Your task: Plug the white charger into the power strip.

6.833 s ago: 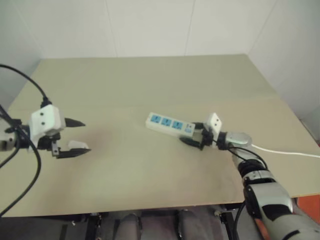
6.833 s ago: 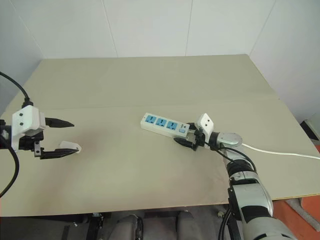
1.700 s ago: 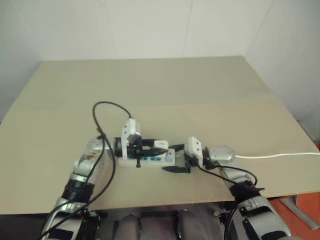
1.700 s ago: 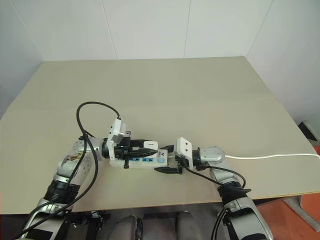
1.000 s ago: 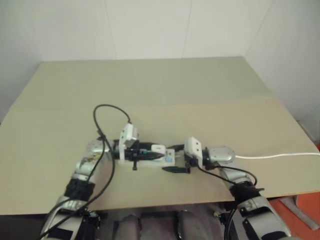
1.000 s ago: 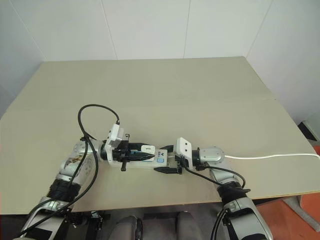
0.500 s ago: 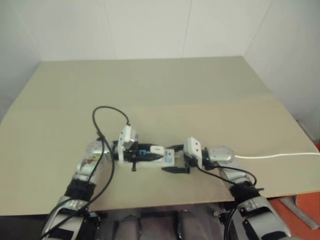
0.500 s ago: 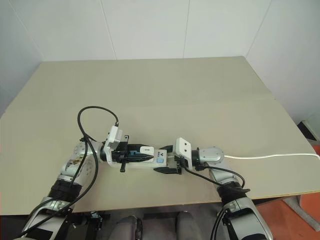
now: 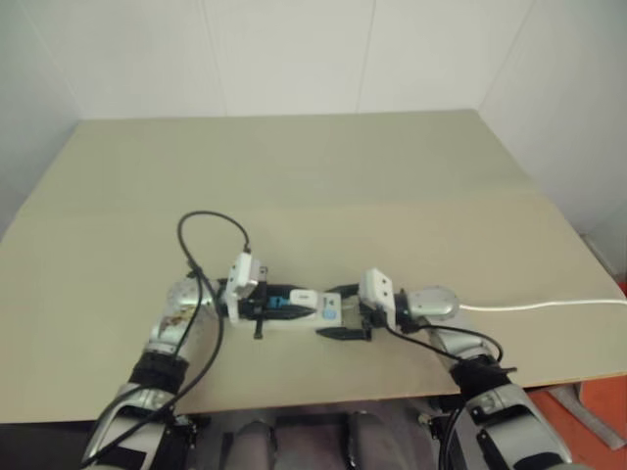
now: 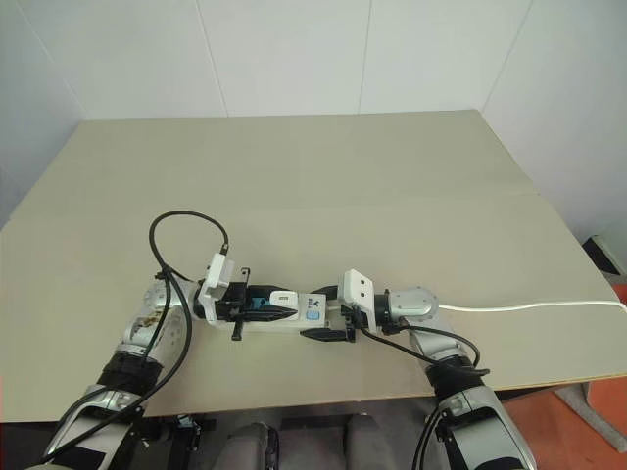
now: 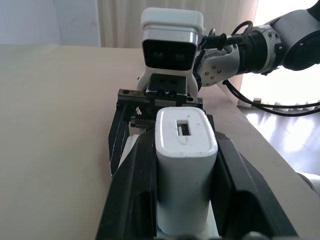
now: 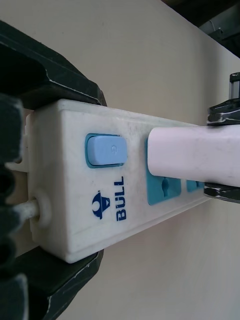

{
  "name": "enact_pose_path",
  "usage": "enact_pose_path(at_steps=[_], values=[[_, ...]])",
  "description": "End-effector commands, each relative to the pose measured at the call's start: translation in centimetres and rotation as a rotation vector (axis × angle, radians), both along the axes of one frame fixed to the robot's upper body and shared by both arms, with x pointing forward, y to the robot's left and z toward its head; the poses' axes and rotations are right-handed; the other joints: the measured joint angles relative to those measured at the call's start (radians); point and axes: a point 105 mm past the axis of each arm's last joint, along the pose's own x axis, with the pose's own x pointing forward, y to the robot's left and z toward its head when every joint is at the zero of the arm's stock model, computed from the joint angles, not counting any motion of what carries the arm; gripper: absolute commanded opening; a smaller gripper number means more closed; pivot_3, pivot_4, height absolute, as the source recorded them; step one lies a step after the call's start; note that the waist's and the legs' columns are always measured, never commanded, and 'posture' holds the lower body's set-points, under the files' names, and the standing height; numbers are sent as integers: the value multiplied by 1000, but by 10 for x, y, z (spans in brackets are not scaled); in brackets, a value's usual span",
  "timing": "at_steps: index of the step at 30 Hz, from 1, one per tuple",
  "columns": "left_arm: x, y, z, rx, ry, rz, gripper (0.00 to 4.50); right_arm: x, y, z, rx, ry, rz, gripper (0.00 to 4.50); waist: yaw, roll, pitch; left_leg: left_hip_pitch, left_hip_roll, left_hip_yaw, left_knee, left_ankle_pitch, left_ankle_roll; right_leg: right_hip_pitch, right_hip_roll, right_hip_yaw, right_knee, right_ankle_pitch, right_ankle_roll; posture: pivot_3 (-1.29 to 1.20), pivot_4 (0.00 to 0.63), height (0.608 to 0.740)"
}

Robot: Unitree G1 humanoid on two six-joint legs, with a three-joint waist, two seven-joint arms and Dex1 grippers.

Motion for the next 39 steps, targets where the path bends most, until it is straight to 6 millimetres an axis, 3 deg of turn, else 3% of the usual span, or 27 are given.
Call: enact_pose_path(at_steps=[1,11,24,30,34,35,39], values=[[0,29,-27,101,76,81,1021,-1,-11,1,-33,-3,5,3416,0,0,0,0,0,0,0,0,0,0,0,0,0,0,0,0,150,740],[-8,47,-44,220,87,42,1021,1,-11,3,-38,-5,9,3416,-6,2,-1,1,0,0,-1,0,0,0,0,0,0,0,0,0,150,740],[-6,44,-45,228,85,58,1021,2,-10,3,-39,-7,7,3416,-10,4,-2,1,0,0,-1,0,0,0,0,0,0,0,0,0,150,740],[-8,42,-46,242,136,72,3026,4,-9,4,-37,-12,3,3416,0,13,-8,3,-1,1,-1,0,0,2,-1,0,-1,0,0,0,150,740],[-11,41,-45,228,146,64,4289,4,-10,3,-36,-12,1,3416,12,13,-8,11,0,1,-2,-1,1,13,-1,-2,-5,-1,1,0,150,740],[-11,41,-44,226,145,64,4472,4,-10,3,-35,-12,1,3416,12,14,-8,11,0,1,-2,-1,1,13,-1,-2,-5,-1,1,0,150,740],[-8,41,-34,196,101,73,4472,5,-9,4,-31,-13,-2,3416,13,15,-9,11,0,1,-2,-1,1,13,-1,-2,-5,-1,1,0,150,740]])
